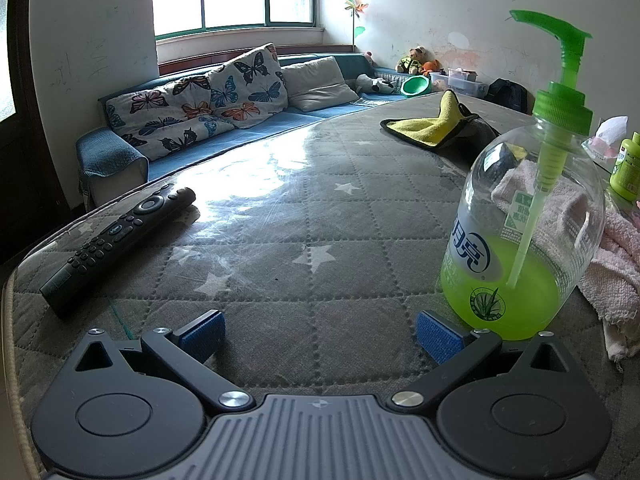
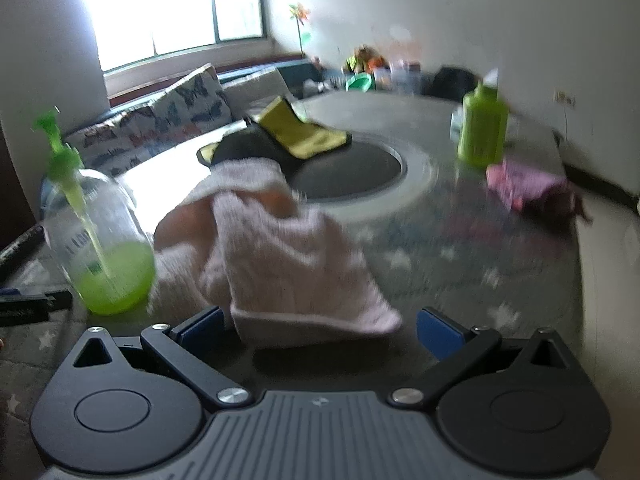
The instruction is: Clean container
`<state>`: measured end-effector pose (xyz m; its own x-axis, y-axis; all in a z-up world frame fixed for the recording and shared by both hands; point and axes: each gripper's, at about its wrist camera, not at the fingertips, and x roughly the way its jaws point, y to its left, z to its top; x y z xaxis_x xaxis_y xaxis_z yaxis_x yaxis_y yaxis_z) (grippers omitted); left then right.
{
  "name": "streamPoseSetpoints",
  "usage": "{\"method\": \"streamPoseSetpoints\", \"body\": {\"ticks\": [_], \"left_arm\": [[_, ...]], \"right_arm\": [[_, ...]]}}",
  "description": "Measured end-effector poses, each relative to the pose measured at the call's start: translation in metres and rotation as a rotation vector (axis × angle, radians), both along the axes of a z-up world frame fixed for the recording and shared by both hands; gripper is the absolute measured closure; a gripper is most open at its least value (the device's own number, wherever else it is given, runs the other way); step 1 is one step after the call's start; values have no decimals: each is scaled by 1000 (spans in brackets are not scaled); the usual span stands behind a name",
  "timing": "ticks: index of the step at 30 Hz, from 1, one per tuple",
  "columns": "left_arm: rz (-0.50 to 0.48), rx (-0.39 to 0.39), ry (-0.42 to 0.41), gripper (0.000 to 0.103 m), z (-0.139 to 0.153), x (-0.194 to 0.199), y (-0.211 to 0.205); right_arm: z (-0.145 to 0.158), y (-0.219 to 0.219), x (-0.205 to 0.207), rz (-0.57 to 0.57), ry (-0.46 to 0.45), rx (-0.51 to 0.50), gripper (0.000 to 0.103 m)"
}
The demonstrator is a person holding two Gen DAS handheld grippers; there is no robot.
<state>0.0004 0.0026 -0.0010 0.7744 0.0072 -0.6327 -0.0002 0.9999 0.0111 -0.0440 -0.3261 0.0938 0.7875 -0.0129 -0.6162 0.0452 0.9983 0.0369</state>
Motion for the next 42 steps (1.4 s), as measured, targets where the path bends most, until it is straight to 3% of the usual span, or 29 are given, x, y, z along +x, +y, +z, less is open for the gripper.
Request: {"method": "streamPoseSetpoints", "body": {"ticks": [4, 8, 23, 28, 35, 42], "left_arm": [[0, 1, 0, 0, 0, 0, 0], [0, 1, 0, 0, -1, 0, 1], [0, 1, 0, 0, -1, 0, 2], [0, 1, 0, 0, -2, 1, 3], [0, 1, 0, 0, -2, 1, 5], [-19, -1, 2, 0, -1, -3, 4]], "right_arm": [[23, 1, -4, 45, -67, 1, 0], [36, 5, 22, 94, -89, -1, 0], [-4, 34, 107, 153, 74, -7, 1], [-22, 35, 104, 142, 128, 4, 4], [-20, 33, 79, 142, 132, 8, 10], [-14, 30, 43, 176, 158, 16, 9]]}}
